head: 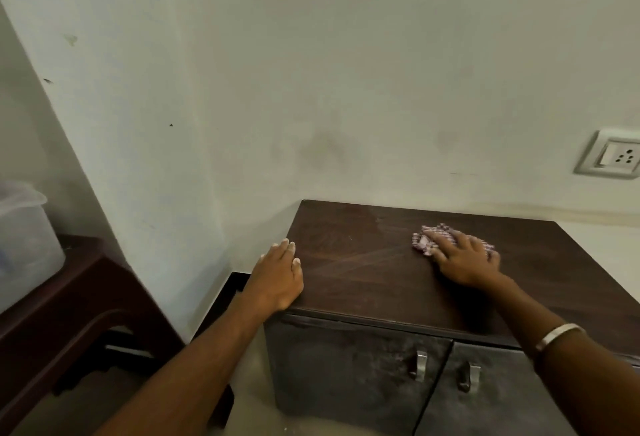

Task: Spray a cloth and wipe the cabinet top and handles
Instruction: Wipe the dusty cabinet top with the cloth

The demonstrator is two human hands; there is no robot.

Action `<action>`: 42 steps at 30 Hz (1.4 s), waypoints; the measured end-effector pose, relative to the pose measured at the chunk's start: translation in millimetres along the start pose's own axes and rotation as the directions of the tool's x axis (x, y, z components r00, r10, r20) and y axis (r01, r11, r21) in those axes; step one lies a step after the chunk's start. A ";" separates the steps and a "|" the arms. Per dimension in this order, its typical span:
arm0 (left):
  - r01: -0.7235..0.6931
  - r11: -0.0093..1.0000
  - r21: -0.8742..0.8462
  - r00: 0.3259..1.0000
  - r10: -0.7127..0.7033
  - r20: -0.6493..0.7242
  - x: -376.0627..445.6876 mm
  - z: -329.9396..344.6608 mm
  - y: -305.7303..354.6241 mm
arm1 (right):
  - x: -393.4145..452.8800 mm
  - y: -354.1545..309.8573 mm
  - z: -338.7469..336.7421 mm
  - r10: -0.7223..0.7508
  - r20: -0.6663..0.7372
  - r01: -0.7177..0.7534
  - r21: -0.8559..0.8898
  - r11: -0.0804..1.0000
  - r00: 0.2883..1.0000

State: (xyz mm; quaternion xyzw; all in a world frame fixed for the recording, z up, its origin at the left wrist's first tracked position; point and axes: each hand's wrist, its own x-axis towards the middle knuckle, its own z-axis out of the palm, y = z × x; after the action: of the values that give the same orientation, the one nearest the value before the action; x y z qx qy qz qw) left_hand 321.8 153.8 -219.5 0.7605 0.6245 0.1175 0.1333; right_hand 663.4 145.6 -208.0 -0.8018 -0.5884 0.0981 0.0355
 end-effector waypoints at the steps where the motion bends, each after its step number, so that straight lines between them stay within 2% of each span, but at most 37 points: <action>1: -0.008 1.000 0.007 1.000 0.008 -0.001 5.1 2.3 2.2 | 5.9 9.7 -2.3 0.042 -0.004 -0.042 0.004 0.999 0.999; 4: -0.032 0.999 0.036 0.999 0.033 -0.007 19.1 6.8 8.1 | 19.3 10.1 -4.2 0.109 0.005 -0.109 0.019 0.994 0.994; 6: -0.051 0.997 0.051 0.999 0.051 -0.007 27.8 9.4 11.9 | 25.6 -9.3 -2.0 0.093 0.005 -0.093 0.026 0.995 0.996; 10: -0.069 0.996 0.064 0.997 0.070 -0.013 41.8 11.8 17.0 | 33.8 -82.5 10.9 -0.083 0.024 0.082 0.059 0.995 0.996; 13: -0.073 0.995 0.073 0.997 0.074 -0.010 48.9 14.4 19.3 | 36.0 -142.7 23.6 -0.230 0.058 0.227 0.061 0.972 0.971; 16: -0.076 0.993 0.087 0.997 0.077 -0.006 55.9 18.2 20.1 | 45.1 -169.3 25.0 -0.324 0.079 0.319 0.067 0.945 0.943; 20: -0.088 0.992 0.092 0.996 0.089 0.001 63.4 19.8 22.9 | 68.3 -147.4 14.9 -0.315 0.067 0.312 0.045 0.949 0.947; 26: -0.118 0.990 0.076 0.993 0.118 -0.006 62.9 18.7 29.7 | 81.9 -41.7 -6.1 -0.053 -0.004 0.053 0.010 0.999 0.999; 29: -0.114 0.991 0.069 0.993 0.115 -0.009 57.7 17.9 30.7 | 68.0 10.8 -12.7 0.088 -0.052 -0.088 0.009 0.996 0.995; 31: -0.110 0.992 0.064 0.994 0.110 -0.001 51.6 17.3 29.3 | 55.1 23.9 -13.7 0.127 -0.071 -0.126 0.008 0.992 0.989; 35: -0.093 0.994 0.062 0.996 0.093 0.004 34.8 14.3 26.4 | 30.0 3.8 -7.1 0.103 -0.102 -0.099 0.040 0.994 0.989; 42: -0.061 0.997 0.048 0.998 0.061 -0.004 10.3 7.2 24.2 | -21.2 -61.1 13.9 -0.071 -0.128 0.081 0.076 0.994 0.989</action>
State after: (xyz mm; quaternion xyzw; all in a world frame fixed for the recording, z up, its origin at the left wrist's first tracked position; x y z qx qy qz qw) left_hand 348.5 159.0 -217.7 0.7818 0.6041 0.1085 0.1100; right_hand 597.3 143.2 -208.6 -0.7812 -0.6108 0.0697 0.1085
